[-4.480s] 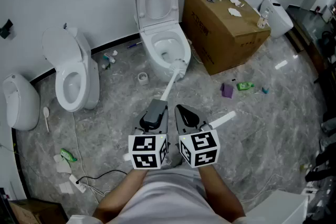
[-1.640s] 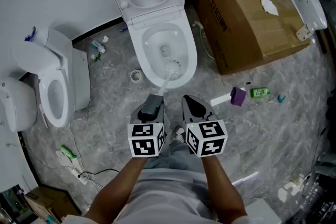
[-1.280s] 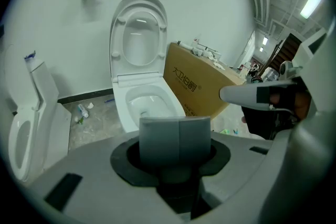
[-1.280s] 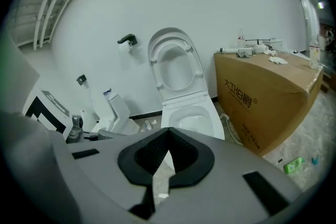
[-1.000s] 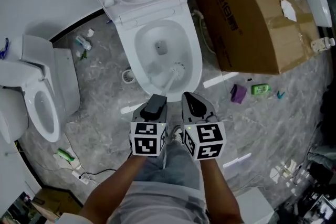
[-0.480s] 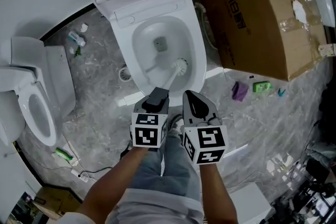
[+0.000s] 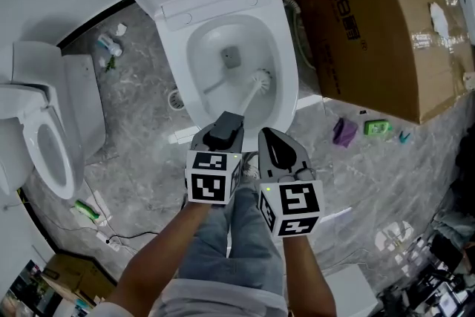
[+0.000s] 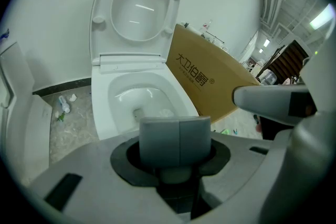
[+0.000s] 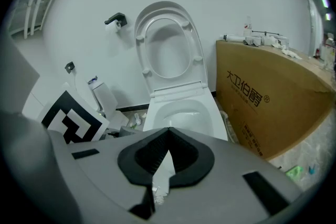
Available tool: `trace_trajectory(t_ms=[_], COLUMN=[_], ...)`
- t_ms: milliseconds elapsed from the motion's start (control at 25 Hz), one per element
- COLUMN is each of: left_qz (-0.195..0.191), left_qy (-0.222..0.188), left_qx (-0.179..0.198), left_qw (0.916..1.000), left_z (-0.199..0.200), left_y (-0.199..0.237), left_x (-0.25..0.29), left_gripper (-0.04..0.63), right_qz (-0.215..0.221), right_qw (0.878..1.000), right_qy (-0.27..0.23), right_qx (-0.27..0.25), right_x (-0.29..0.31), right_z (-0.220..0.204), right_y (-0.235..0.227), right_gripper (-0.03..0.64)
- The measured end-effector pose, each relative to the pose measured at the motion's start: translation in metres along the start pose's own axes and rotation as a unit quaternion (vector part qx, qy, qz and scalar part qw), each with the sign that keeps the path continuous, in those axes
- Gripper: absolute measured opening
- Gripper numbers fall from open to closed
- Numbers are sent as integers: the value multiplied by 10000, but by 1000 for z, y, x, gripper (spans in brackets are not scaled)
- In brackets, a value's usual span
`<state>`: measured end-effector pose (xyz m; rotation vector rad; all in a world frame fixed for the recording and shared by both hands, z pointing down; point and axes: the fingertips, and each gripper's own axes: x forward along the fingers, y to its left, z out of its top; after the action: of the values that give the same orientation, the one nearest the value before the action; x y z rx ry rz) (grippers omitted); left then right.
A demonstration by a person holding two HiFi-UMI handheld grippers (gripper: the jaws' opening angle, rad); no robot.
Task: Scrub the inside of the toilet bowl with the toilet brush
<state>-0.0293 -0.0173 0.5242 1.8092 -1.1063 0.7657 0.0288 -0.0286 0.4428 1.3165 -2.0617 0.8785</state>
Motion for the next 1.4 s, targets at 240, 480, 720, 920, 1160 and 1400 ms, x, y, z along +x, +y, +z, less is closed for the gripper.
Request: trace_trajectory(t_ms=[240, 480, 720, 920, 1160, 1400], left_qz=[37, 162, 388, 518, 712, 1001], left_qy=[-222, -454, -661, -837, -879, -896], left_qx=[13, -51, -72, -155, -181, -250], left_qw=[9997, 9988, 9970, 9950, 9934, 9906], left_z=[14, 28, 44, 60, 69, 74], left_y=[-6, -3, 9, 23, 44, 71], left_x=[13, 22, 29, 35, 37, 26], left_gripper=[152, 152, 152, 152, 152, 152], right_qz=[239, 426, 533, 507, 544, 578], right_qw=[9996, 9988, 9980, 9982, 9981, 9979], right_qy=[-35, -80, -97, -56, -42, -56], right_qx=[-153, -248, -335, -327, -295, -280], right_x=[14, 25, 30, 37, 42, 44], right_z=[-10, -15, -18, -21, -21, -20], right_y=[-4, -9, -15, -24, -22, -22], right_gripper=[0, 0, 0, 0, 0, 0])
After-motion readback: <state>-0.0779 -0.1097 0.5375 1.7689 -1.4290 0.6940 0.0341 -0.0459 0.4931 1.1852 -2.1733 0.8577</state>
